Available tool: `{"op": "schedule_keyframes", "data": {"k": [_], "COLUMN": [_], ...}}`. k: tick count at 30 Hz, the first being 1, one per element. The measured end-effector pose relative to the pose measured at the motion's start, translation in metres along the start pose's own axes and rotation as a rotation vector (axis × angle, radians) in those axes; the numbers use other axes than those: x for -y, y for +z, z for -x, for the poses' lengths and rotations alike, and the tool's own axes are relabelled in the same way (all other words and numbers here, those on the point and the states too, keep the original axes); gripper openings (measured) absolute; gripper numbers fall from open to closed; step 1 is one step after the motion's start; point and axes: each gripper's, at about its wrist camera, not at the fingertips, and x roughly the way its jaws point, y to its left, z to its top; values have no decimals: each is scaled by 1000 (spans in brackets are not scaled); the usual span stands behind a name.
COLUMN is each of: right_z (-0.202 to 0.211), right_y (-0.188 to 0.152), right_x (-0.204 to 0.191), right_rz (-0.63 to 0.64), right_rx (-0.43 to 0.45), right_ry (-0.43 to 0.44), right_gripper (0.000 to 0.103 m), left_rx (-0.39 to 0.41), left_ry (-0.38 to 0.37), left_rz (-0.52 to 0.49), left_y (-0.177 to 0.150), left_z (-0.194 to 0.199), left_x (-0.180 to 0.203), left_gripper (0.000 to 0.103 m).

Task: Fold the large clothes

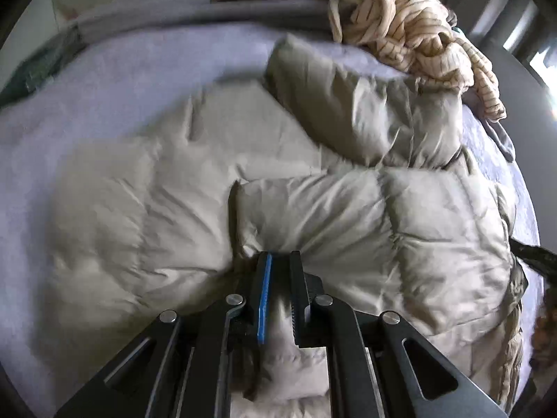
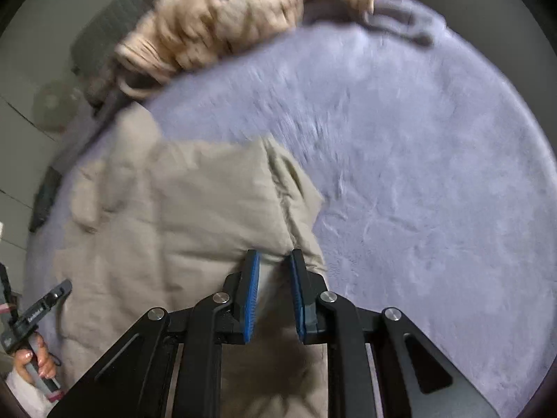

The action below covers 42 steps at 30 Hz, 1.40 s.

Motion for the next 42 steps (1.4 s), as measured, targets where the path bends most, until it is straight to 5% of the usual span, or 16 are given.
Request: {"op": "schedule_keyframes", "data": {"k": [5, 12, 18, 22, 27, 32, 36, 42], "right_z": [-23, -4, 6, -31, -29, 13, 44, 71], "right_y": [-9, -5, 30, 38, 31, 7, -25, -76], "right_x": [4, 3, 27, 24, 18, 13, 18, 24], "right_rz": [29, 34, -131, -99, -43, 7, -12, -71], "right_rx": [31, 47, 90, 9, 38, 62, 62, 4], "right_ry": [-36, -95, 25, -97, -144, -153, -132, -66], "right_gripper": [16, 17, 20, 20, 20, 21, 35, 43], "left_rx": [17, 17, 18, 19, 19, 37, 26, -17], "left_ry": [54, 72, 83, 86, 81, 99, 116, 150], "left_rz": [-79, -94, -88, -93, -64, -49, -45, -32], "left_y": [-5, -3, -5, -5, -4, -9, -24, -53], "left_z": [-9, -7, -6, -9, 2, 34, 57, 79], "left_x": [10, 9, 14, 16, 11, 1, -8, -10], "left_gripper": [12, 12, 12, 12, 12, 12, 12, 12]}}
